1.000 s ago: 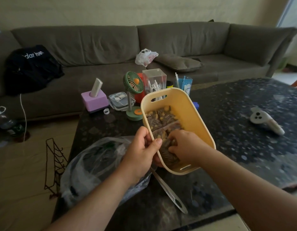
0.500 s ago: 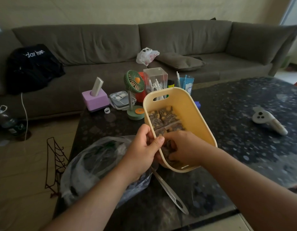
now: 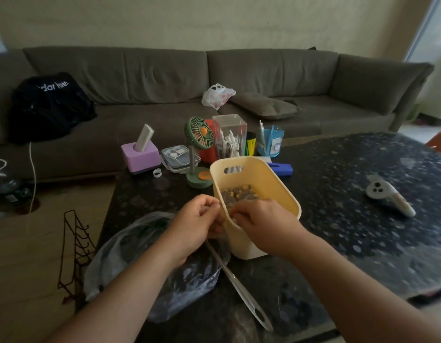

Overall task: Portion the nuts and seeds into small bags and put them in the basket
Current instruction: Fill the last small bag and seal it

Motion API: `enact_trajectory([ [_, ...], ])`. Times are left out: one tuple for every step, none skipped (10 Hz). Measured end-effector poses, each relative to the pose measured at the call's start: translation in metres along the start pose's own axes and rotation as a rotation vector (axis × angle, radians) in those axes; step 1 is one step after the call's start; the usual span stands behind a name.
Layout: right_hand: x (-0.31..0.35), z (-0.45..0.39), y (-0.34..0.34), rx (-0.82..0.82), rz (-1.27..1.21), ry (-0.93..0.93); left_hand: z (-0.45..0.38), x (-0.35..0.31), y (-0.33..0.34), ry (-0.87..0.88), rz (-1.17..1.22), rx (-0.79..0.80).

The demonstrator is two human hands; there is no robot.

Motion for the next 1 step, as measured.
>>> enact_trajectory([
  [0.006,-0.0029,-0.0061,-0.072,-0.061,-0.028,0.013,-0.015,-0.0223,0.103,-0.379,0.012],
])
Point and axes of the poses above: each hand's wrist, its own z-axis away from the middle knuckle, its own y-axis out of the palm, x = y × z, the point moved 6 cm from there along -z, towards the middle knuckle, and after that the axes turned 1 degree about x, right-handed, at the moved point
